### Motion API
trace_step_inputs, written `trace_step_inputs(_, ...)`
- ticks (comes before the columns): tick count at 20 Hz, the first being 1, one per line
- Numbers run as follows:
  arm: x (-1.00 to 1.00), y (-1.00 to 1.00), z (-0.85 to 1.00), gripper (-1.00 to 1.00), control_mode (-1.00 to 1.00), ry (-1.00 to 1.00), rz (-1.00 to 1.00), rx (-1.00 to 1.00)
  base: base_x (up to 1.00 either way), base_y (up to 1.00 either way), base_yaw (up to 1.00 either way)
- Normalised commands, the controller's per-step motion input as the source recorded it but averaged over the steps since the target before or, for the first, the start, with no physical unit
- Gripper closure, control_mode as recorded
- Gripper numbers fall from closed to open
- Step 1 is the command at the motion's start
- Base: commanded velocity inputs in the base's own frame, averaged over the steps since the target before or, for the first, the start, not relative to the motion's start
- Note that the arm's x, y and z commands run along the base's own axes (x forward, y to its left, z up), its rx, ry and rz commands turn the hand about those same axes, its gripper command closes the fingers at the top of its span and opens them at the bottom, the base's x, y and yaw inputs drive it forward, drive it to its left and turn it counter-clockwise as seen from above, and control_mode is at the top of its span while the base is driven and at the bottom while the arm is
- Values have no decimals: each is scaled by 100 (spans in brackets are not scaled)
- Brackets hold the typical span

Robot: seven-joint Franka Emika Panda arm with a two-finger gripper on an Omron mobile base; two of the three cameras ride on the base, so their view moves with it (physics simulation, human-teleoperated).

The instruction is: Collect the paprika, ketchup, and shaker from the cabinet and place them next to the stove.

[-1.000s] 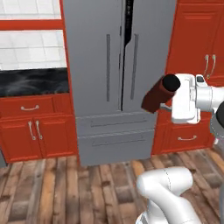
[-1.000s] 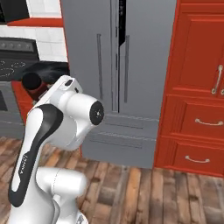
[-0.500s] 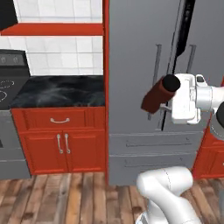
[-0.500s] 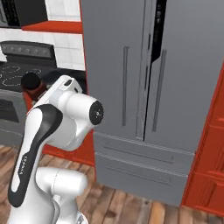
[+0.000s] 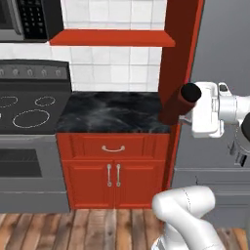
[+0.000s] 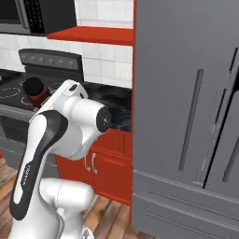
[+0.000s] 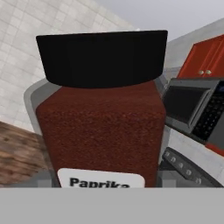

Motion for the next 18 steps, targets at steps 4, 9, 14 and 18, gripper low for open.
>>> trace_step_inputs(4,0,0,0,100,100,0,0,0,78,70,2)
trace_step_inputs(9,0,0,0,100,100,0,0,0,87,63,0)
trace_step_inputs(14,0,0,0,100,100,0,0,0,80,51,-1)
trace_step_inputs(18,0,0,0,100,100,0,0,0,73,46,-6)
